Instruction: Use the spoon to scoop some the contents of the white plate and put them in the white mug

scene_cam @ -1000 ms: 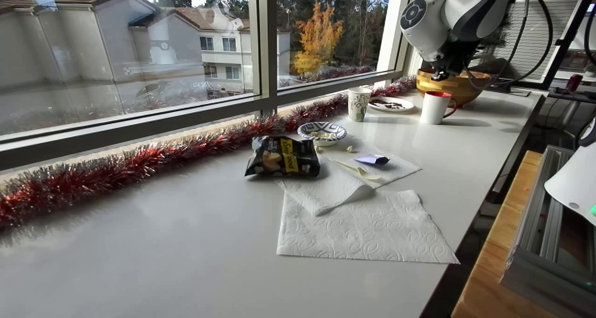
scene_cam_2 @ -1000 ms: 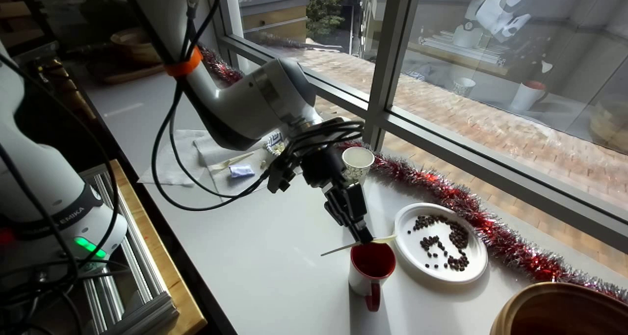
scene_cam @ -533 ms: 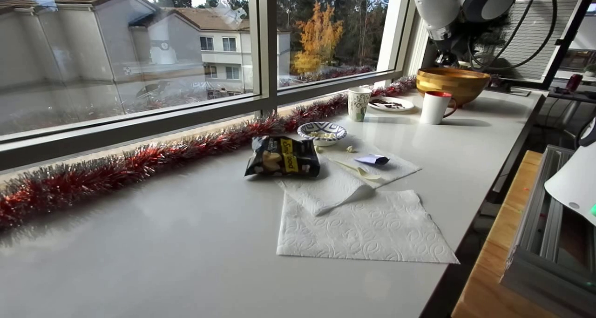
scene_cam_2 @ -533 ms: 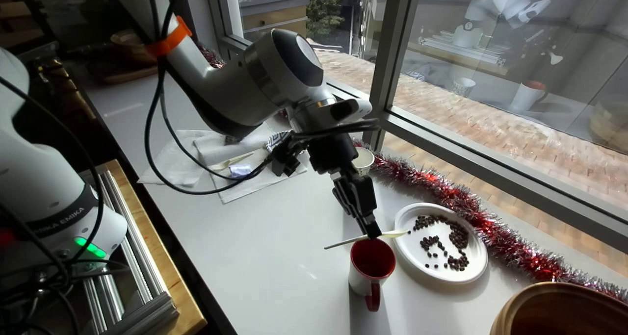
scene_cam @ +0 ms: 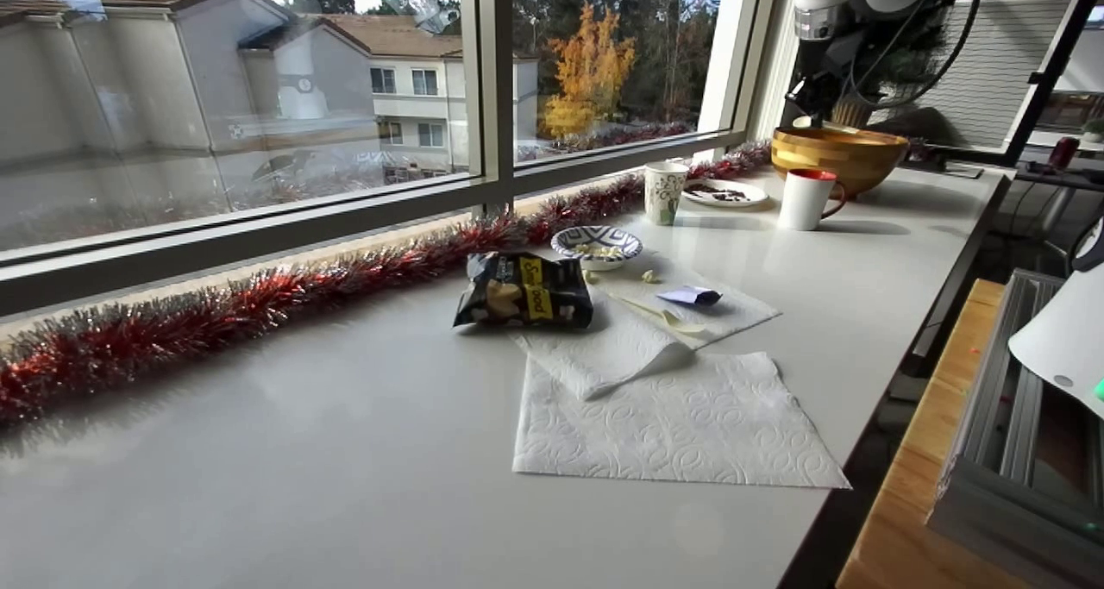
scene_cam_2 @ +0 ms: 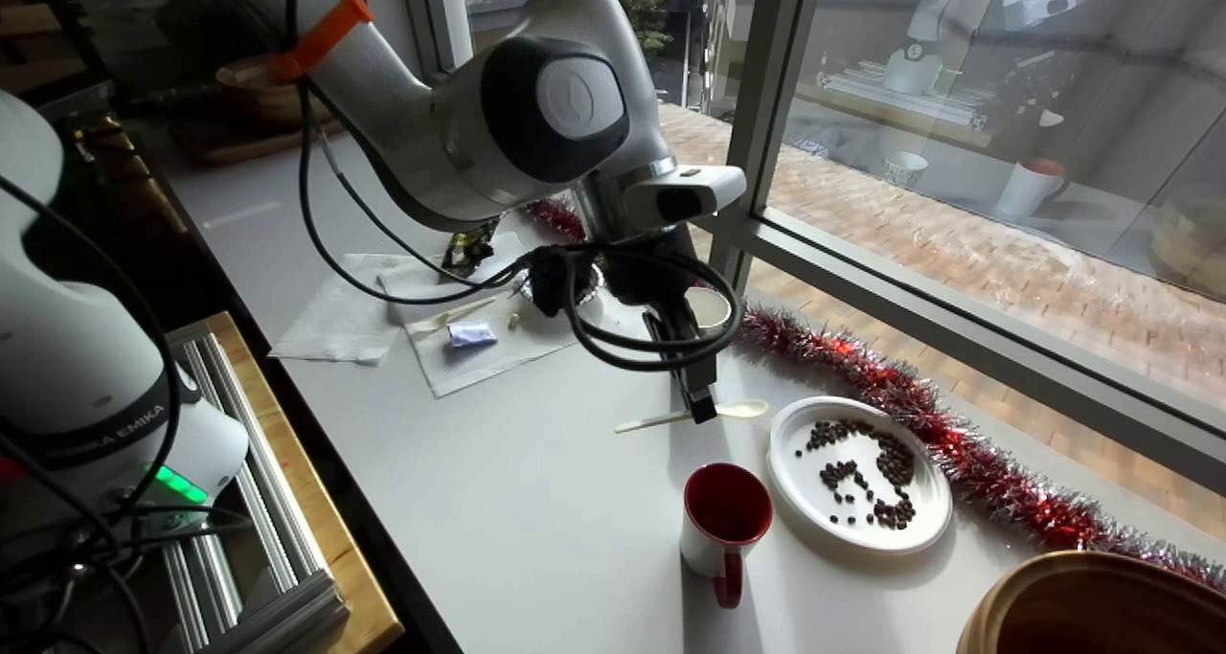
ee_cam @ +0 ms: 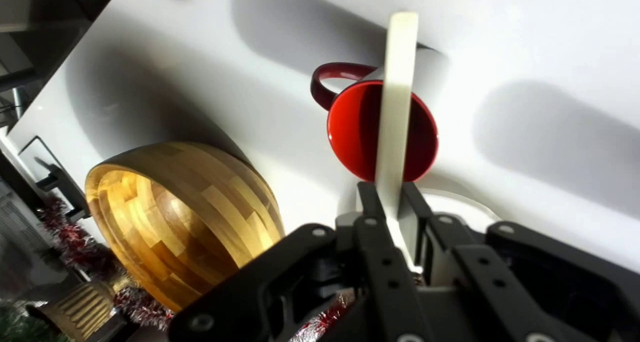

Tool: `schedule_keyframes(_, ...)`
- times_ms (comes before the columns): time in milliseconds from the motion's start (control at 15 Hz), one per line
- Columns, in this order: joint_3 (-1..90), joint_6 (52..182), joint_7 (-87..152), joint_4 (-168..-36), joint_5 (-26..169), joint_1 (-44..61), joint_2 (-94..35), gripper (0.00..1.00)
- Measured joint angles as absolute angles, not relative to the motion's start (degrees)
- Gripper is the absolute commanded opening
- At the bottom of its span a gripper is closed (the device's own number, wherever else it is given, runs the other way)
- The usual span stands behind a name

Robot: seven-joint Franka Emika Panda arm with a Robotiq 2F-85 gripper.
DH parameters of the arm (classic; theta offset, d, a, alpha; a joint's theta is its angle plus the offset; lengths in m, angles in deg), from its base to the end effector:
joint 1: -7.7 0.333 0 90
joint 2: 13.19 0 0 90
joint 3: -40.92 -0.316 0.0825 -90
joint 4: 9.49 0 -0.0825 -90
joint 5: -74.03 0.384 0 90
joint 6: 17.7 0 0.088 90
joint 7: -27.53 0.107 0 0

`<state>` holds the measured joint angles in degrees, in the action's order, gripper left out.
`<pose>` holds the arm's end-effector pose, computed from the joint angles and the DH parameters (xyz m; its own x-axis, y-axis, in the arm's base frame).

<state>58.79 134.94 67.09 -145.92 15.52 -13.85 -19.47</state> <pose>0.4086 -0.3048 0.2858 0.8842 -0.3880 0.2601 -0.4671 -0.7412 0.4822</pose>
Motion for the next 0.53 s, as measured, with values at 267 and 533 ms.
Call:
schedule_keyframes(267,58.32,143.02,56.4,-149.26,33.31,-14.27,-19.46,0.04)
schedule_keyframes(533,50.81,151.86,43.15,-155.17,51.71,-19.07,-18.7,0.04)
